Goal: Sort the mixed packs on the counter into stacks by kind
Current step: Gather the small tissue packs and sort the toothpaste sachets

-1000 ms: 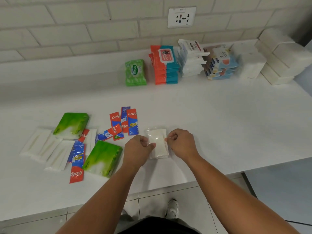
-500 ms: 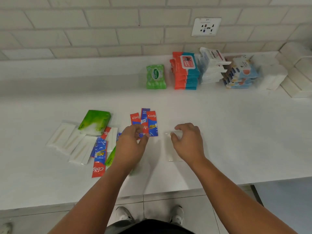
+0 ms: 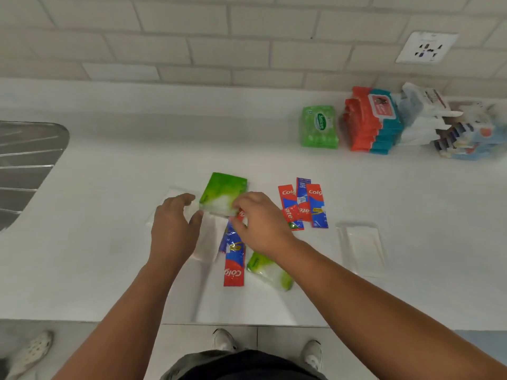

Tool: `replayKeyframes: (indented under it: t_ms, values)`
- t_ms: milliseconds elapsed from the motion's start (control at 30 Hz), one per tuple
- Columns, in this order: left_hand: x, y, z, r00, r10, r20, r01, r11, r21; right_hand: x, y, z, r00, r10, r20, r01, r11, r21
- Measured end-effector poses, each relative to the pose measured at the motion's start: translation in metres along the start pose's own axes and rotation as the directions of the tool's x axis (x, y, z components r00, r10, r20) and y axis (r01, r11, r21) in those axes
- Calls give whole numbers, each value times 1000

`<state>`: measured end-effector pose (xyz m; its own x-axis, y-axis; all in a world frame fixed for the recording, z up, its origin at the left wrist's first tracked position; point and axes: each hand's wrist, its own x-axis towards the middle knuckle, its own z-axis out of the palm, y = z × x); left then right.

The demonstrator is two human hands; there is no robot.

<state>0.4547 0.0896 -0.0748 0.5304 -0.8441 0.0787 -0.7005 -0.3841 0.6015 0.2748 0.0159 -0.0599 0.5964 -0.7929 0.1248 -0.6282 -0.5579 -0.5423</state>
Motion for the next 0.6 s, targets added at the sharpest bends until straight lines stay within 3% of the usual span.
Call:
replayKeyframes:
  t_ms: [333, 600]
  values:
    - [43, -79, -11, 976, -128, 177, 87, 971, 223, 81, -50, 68, 973, -102, 206, 142, 972, -190]
    - [58, -78, -30, 929, -186, 321, 126, 972, 197, 108, -56, 89, 963, -14, 271, 123, 913, -390]
